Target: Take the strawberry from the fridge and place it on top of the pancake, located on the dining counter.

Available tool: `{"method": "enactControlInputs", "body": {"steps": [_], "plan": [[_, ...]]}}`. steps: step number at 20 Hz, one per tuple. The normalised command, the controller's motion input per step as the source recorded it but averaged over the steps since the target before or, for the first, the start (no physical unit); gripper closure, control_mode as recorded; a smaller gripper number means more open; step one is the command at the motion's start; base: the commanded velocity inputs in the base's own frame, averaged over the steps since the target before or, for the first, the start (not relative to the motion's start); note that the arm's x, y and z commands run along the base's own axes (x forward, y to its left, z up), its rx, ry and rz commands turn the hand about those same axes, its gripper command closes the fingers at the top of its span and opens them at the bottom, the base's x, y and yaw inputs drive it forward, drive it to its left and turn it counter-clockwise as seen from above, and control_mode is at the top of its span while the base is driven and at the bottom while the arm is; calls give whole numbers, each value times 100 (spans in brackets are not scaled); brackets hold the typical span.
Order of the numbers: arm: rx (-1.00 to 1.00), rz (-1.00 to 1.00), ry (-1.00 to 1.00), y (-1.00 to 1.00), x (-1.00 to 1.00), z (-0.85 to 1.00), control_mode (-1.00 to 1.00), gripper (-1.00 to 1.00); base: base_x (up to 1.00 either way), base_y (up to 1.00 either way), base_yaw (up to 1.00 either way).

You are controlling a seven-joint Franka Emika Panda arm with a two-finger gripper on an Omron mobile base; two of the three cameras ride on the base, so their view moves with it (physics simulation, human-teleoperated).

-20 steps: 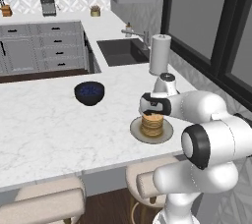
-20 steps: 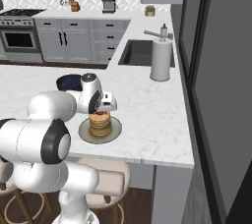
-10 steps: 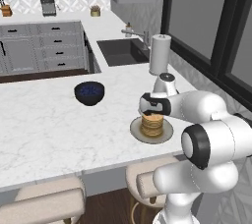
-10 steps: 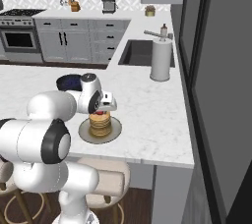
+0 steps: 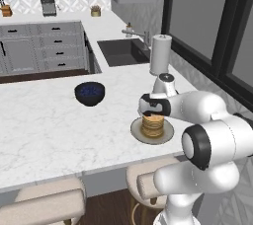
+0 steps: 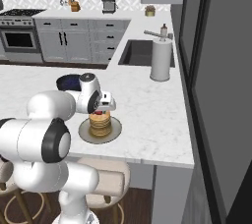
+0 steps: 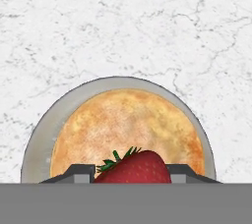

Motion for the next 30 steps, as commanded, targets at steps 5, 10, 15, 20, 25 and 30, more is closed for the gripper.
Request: {"method": "enactControlInputs", "body": {"steps": [5, 10, 15, 20, 25, 30], "plan": [[0, 0, 0, 0, 13, 0, -100, 100, 0, 0, 0], [0, 0, 0, 0, 5, 0, -100, 100, 0, 0, 0], [0, 0, 0, 0, 0, 0, -100, -100, 0, 0, 0], [0, 0, 0, 0, 0, 0, -100, -100, 0, 0, 0], [0, 0, 0, 0, 0, 0, -100, -100, 0, 0, 0], [0, 0, 0, 0, -4, 11, -100, -100, 0, 0, 0]]}}
